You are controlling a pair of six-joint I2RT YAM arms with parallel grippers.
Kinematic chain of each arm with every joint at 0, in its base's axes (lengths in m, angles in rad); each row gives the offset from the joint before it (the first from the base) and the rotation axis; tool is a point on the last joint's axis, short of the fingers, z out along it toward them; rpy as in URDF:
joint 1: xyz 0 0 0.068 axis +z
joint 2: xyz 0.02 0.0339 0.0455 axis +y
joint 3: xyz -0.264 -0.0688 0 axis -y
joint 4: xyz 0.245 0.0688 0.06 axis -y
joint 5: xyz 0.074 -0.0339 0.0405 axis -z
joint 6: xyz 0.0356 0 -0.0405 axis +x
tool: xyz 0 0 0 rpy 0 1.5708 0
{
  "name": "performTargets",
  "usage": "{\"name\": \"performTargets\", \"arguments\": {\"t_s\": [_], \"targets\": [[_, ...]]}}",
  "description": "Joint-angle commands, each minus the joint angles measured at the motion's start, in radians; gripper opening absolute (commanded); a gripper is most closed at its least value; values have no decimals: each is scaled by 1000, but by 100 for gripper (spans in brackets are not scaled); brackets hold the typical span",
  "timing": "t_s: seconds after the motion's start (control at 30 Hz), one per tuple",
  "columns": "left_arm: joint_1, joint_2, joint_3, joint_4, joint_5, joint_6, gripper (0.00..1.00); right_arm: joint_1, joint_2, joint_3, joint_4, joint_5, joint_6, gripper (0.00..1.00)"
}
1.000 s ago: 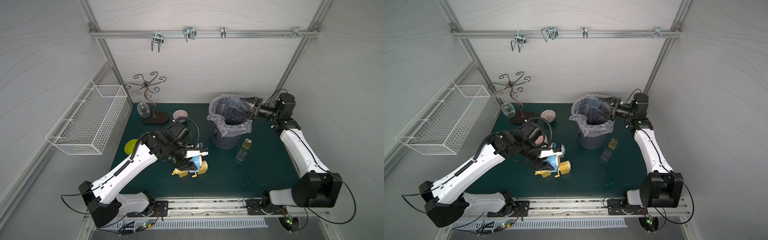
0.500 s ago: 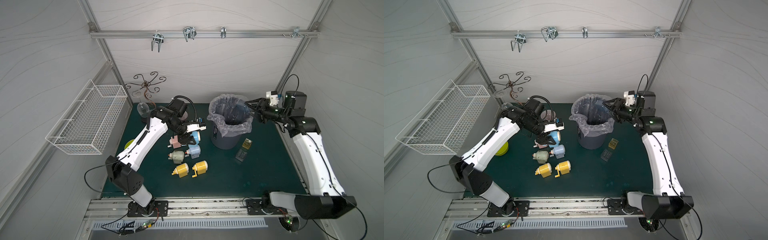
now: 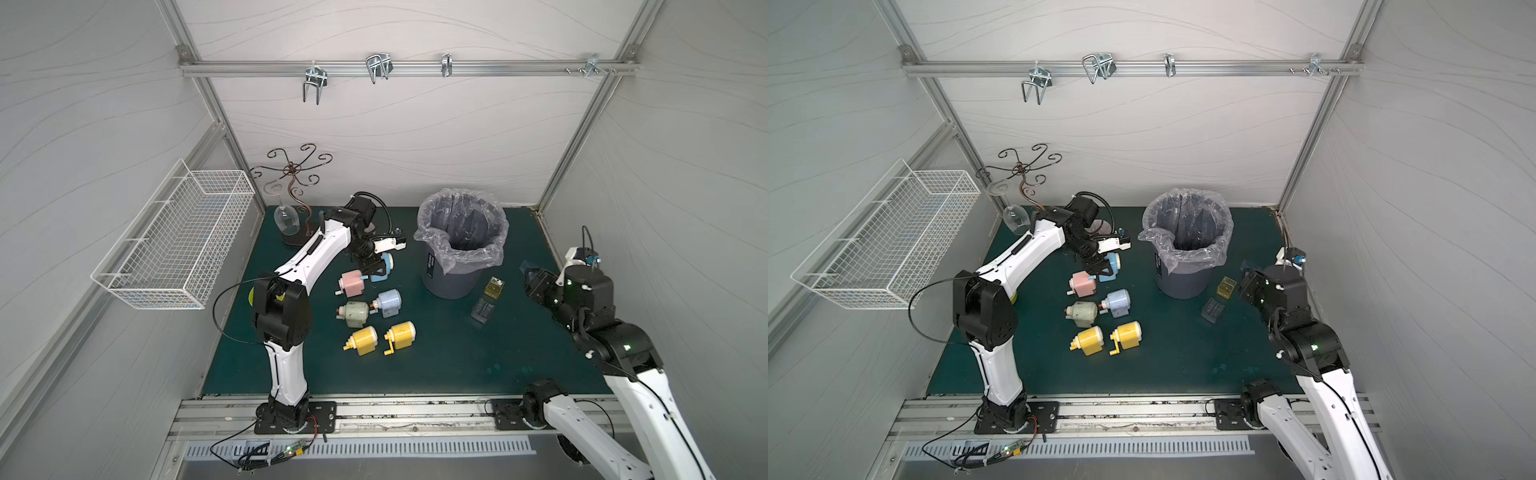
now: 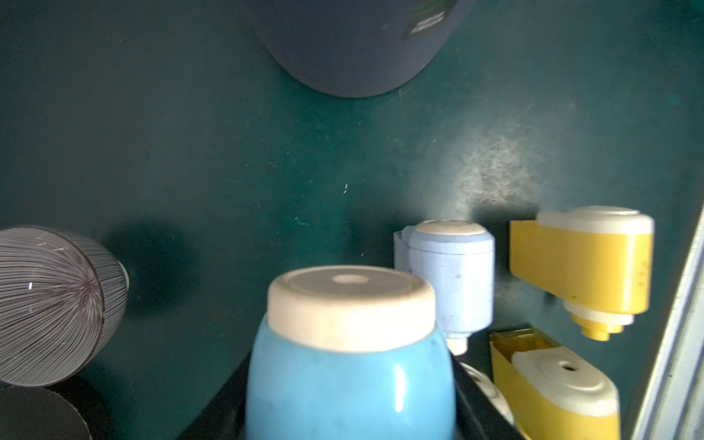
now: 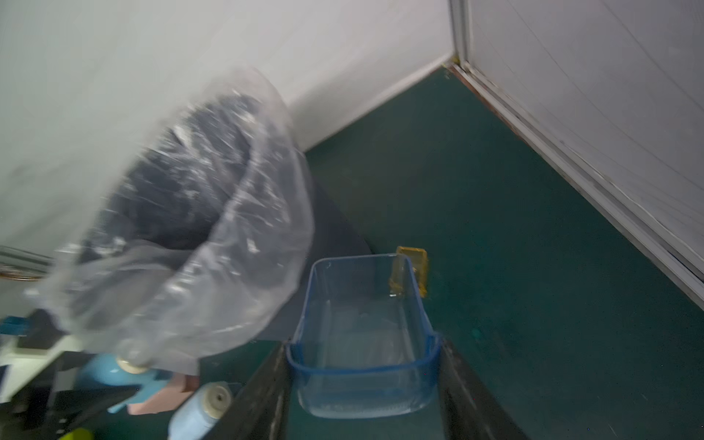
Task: Take out the pencil sharpener tray and clean the shavings
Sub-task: Place the pencil sharpener at the center of the board.
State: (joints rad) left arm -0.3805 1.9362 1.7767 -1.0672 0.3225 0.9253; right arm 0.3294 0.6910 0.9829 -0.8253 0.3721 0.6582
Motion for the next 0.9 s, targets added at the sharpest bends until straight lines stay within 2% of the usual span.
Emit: {"name": "performTargets", "arguments": {"t_s": [0.0,0.1,0.17,0.3,0.4,0.47,0.5,0.6,0.7,0.87], "targets": [[0,51,29,62,-26,43,0,9,-24,-58,-143,111,142,0],[11,95,30,89,-24,27,0,36,-55,-119,-141,116,209,0],[12,102,4,131,-23,24,0,98,-61,-134,-150,173,252,0],[12,112,-65,220,-43,26,0,313,-11,-128,-226,371,386,0],[14,121,-103,273,-80,8,0,506,44,-128,-263,472,500,0],[14,127,-119,288,-72,3,15,646,87,-118,-356,553,649,0],[14,133,-126,292,-66,-1,22,725,112,-108,-442,600,781,0],[12,155,-132,304,-57,-9,31,890,189,-79,-674,664,1113,0],[11,170,-133,322,-46,-14,35,976,262,-54,-792,659,1269,0],[2,183,-135,352,-50,-18,39,1072,334,-47,-818,635,1390,0]]}}
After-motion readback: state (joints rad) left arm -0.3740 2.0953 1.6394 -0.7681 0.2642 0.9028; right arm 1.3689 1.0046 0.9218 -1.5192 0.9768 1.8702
